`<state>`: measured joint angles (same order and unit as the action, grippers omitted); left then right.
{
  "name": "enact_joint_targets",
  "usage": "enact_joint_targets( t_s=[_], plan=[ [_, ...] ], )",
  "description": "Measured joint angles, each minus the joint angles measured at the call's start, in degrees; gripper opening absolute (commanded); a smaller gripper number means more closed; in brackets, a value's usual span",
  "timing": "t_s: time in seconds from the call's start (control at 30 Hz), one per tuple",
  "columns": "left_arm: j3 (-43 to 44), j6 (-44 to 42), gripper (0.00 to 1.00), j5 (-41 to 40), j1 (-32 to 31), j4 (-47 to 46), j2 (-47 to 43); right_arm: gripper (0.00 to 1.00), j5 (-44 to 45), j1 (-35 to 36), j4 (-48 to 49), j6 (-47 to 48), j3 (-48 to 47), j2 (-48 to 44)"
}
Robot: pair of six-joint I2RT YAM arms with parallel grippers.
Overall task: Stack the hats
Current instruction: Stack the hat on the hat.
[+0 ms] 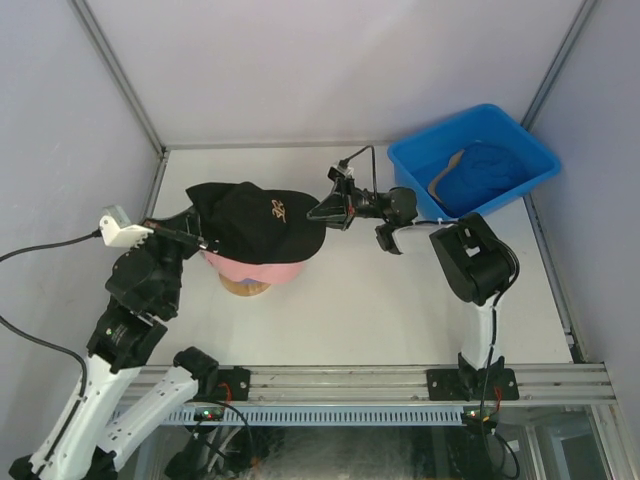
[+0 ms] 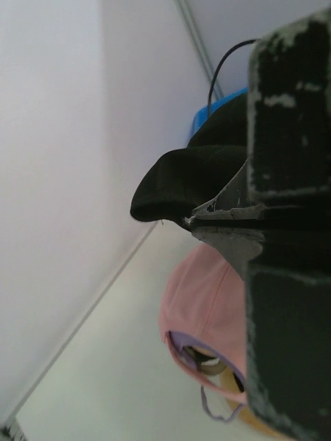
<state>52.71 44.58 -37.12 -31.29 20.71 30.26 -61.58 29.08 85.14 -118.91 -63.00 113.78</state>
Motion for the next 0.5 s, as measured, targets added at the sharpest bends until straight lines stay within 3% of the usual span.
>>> enact_joint_targets(
  t_s=[0.27, 0.5],
  plan=[
    [-2.38, 1.09, 0.0, 13.84, 14.03, 0.92, 1.25, 0.0, 0.68, -0.5, 0.44, 1.44, -0.07, 4.31],
    [-5.51, 1.42, 0.0, 19.08, 17.46, 0.28, 1.22, 0.0, 0.79, -0.72, 0.46, 2.93, -0.59, 7.3]
  ],
)
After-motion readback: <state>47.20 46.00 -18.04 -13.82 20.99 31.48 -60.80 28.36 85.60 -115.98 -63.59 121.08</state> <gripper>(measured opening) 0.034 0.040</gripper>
